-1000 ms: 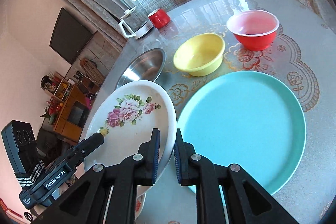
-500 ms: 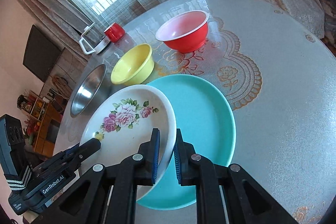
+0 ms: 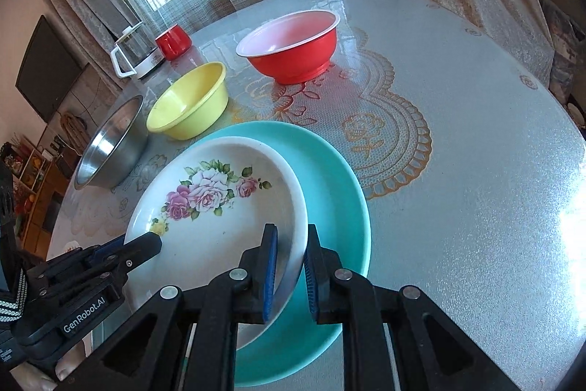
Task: Organize plates and bowls
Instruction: 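Carry the rose plate with the right gripper onto the teal plate, then open the right gripper and withdraw from the rose plate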
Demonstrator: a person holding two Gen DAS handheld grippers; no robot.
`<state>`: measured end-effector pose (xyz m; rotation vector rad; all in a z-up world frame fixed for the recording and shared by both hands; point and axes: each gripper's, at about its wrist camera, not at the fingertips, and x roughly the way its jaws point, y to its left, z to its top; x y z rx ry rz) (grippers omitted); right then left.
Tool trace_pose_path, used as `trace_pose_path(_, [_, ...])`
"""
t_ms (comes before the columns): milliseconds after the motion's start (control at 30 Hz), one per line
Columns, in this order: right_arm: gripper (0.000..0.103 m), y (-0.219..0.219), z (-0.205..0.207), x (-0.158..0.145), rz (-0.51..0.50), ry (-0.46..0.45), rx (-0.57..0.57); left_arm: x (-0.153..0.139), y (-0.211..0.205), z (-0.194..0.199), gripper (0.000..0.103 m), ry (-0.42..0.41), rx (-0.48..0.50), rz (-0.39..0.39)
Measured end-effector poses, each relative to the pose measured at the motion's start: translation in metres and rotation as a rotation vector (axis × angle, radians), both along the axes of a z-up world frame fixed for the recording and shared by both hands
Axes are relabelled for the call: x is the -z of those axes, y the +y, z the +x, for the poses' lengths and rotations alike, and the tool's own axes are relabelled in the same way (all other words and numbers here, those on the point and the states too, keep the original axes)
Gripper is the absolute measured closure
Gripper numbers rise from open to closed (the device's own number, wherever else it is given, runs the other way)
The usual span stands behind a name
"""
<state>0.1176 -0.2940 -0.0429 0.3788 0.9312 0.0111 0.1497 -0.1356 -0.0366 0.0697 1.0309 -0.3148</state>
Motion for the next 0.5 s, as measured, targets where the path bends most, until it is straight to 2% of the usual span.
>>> trace_pose_path(167, [0.082,-0.006,-0.002,0.000,0.059,-0.005,0.001,-0.001,0.000,-0.007,0.082,-0.018,0.010,0.010])
trace_pose_path(267, [0.079,-0.003,-0.005,-0.004,0.041,-0.020,-0.003,-0.001,0.000,-0.008,0.082,-0.015,0.007,0.008])
trace_pose_path(433, [0.076,0.004,-0.009,-0.010,-0.044,-0.044,-0.015,0.000,-0.003,-0.008,0.078,-0.014,0.007,0.011])
trace_pose_path(500, [0.081,0.009,-0.009,-0.009,-0.116,-0.036,-0.004,0.000,-0.004,-0.008,0.077,-0.017,0.005,0.012])
